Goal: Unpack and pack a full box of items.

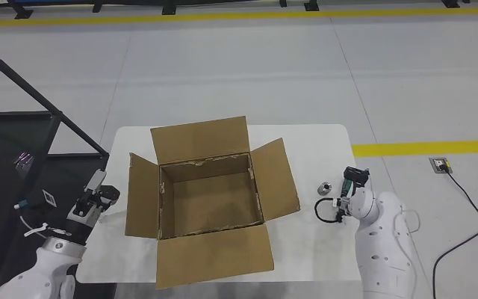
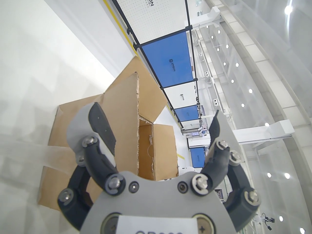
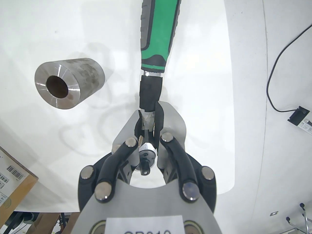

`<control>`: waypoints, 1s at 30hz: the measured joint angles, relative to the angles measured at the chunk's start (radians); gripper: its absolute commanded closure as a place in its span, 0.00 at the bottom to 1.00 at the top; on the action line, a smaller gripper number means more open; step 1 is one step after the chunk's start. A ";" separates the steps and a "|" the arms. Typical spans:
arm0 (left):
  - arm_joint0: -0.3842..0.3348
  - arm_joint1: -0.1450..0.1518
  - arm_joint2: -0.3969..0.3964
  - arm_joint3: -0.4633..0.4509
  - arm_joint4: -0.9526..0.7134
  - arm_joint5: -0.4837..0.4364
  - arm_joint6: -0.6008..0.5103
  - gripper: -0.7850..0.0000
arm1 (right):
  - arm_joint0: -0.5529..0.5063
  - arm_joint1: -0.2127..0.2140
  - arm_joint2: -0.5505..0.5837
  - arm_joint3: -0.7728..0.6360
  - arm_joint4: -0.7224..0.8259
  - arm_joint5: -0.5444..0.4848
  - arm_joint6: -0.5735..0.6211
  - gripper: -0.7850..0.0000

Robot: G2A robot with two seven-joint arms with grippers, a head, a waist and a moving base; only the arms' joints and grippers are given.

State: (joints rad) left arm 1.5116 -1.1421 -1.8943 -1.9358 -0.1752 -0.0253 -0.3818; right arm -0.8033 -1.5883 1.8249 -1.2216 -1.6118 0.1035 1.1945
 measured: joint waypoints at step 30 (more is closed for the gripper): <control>0.250 -0.014 -0.032 0.035 0.586 -0.577 0.307 0.00 | -0.372 0.007 -0.135 -0.809 0.515 -0.174 -0.260 0.00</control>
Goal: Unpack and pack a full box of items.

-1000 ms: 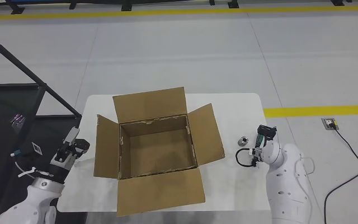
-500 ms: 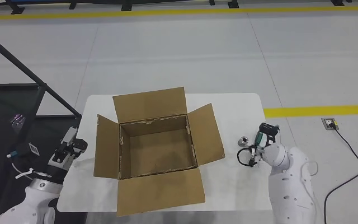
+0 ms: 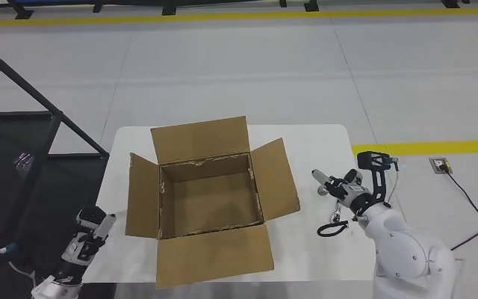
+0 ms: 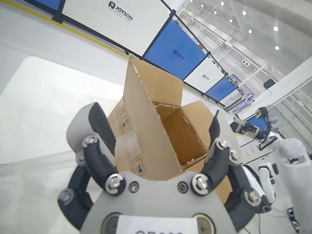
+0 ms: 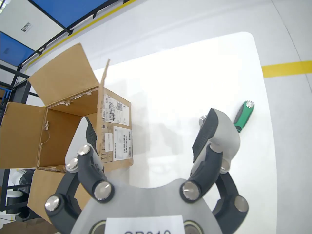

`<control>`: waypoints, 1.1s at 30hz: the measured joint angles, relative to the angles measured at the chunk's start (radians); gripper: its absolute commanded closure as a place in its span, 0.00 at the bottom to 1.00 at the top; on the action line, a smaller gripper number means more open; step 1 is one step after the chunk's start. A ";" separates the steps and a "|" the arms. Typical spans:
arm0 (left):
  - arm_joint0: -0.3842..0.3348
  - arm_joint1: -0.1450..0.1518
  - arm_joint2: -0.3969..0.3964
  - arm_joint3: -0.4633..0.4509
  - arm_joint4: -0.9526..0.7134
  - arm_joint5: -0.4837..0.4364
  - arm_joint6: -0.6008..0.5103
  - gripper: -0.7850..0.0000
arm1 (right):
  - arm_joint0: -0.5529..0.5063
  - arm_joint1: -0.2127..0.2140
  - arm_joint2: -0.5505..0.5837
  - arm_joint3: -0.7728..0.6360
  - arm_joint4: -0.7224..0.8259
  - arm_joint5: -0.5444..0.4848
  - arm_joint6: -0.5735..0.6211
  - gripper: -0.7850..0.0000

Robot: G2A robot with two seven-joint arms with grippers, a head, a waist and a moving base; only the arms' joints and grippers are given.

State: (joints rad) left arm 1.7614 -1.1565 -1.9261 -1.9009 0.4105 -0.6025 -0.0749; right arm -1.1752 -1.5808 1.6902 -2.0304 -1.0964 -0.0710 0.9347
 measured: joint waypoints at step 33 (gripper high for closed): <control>-0.088 -0.023 0.154 0.079 0.632 0.136 0.339 0.00 | -0.031 0.039 -0.107 -0.019 0.015 -0.068 -0.028 0.00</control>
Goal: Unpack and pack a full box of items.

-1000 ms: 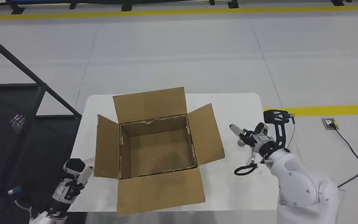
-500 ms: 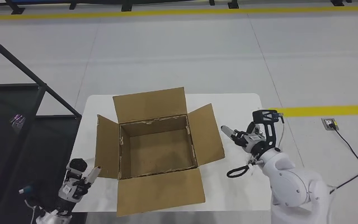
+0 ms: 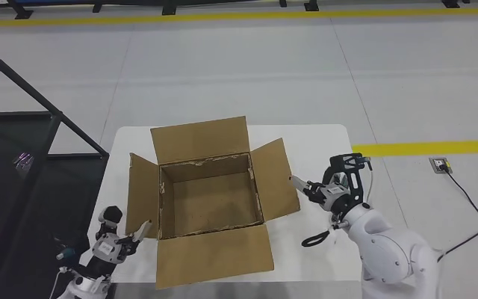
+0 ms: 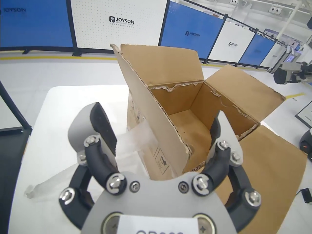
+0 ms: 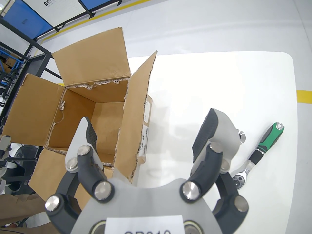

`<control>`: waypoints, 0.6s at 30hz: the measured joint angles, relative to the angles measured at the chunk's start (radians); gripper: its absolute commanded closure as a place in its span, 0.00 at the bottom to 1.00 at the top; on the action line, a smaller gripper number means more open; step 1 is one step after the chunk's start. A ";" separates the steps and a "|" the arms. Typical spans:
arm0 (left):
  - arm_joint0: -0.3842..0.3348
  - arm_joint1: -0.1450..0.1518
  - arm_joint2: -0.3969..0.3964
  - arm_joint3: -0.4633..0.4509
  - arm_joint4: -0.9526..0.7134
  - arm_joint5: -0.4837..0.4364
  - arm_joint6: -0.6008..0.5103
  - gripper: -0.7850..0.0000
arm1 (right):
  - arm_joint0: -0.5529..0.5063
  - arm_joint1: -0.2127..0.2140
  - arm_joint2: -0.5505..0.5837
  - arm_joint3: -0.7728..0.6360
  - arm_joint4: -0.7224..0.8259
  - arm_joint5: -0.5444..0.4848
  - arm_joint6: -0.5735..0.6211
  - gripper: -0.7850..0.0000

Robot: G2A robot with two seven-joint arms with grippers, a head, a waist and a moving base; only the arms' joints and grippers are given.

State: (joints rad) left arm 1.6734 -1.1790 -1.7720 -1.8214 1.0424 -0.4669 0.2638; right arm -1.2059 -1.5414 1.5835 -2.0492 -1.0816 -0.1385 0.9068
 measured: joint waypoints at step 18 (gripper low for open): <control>-0.150 -0.003 0.031 0.070 -0.038 0.072 -0.038 0.00 | -0.222 0.034 0.083 -0.137 0.092 -0.033 -0.094 0.00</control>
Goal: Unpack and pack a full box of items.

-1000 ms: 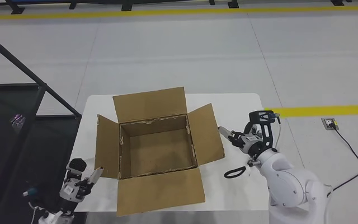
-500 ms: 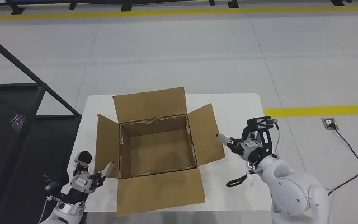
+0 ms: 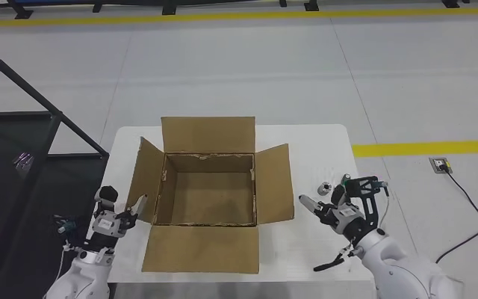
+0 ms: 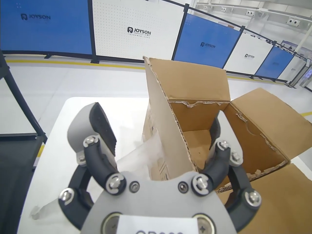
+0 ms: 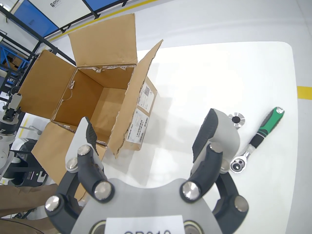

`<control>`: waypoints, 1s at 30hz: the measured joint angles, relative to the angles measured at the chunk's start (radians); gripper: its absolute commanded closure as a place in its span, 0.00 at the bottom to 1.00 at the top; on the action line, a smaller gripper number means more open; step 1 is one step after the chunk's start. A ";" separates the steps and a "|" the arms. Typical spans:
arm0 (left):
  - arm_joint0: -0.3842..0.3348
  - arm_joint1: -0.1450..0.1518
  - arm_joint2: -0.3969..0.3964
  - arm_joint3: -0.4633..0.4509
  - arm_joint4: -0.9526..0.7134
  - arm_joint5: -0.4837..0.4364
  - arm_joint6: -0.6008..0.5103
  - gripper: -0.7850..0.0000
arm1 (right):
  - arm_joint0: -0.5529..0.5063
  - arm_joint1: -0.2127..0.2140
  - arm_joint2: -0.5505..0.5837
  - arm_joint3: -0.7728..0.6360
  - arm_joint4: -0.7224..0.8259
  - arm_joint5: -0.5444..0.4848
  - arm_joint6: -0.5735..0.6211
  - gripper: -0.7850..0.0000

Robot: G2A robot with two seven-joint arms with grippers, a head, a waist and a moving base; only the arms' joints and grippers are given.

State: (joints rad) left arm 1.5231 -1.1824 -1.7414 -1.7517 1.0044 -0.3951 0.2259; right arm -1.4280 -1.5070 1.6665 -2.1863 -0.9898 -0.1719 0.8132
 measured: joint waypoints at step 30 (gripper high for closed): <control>0.221 0.013 -0.242 -0.161 -0.569 -0.278 -0.077 0.00 | 0.394 0.060 0.131 0.476 -0.107 0.325 0.407 0.00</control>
State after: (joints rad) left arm 1.7442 -1.1697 -1.9835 -1.9132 0.4355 -0.6731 0.1493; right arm -1.0339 -1.4473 1.7980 -1.7107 -1.0971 0.1533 1.2199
